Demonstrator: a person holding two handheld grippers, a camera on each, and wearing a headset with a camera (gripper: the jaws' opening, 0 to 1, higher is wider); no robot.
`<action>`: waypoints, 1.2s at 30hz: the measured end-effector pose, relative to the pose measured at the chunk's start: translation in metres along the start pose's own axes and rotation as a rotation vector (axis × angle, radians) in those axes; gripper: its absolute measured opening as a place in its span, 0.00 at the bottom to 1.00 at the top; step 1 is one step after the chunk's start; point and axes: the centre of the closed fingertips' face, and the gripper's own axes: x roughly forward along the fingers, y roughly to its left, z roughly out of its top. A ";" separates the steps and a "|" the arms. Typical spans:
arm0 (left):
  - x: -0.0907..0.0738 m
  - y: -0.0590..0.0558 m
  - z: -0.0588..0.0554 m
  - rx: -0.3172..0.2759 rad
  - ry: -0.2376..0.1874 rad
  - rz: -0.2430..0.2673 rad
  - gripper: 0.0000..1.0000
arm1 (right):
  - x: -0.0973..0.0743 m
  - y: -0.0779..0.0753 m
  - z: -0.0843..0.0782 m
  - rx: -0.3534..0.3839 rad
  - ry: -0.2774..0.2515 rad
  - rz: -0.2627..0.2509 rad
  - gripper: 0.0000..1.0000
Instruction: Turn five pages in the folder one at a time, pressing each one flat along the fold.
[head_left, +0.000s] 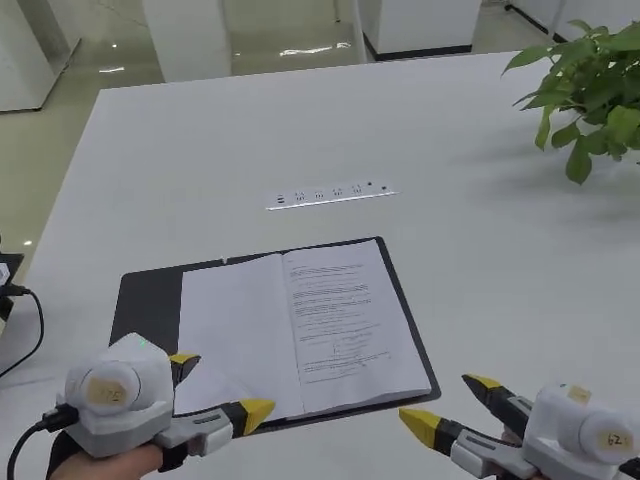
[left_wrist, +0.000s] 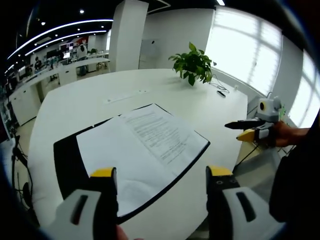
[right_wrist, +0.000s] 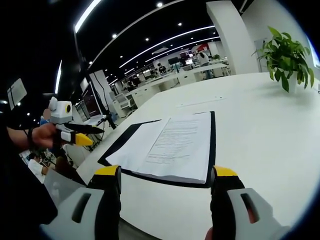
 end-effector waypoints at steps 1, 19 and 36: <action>0.003 -0.002 0.001 0.005 0.001 -0.006 0.72 | 0.000 0.000 0.000 0.001 -0.001 0.001 0.72; 0.076 -0.051 0.024 0.140 0.065 -0.127 0.69 | -0.012 -0.003 0.016 0.031 -0.050 0.008 0.71; 0.160 -0.100 0.014 0.224 0.156 -0.143 0.67 | -0.022 -0.028 0.015 0.060 -0.036 0.014 0.69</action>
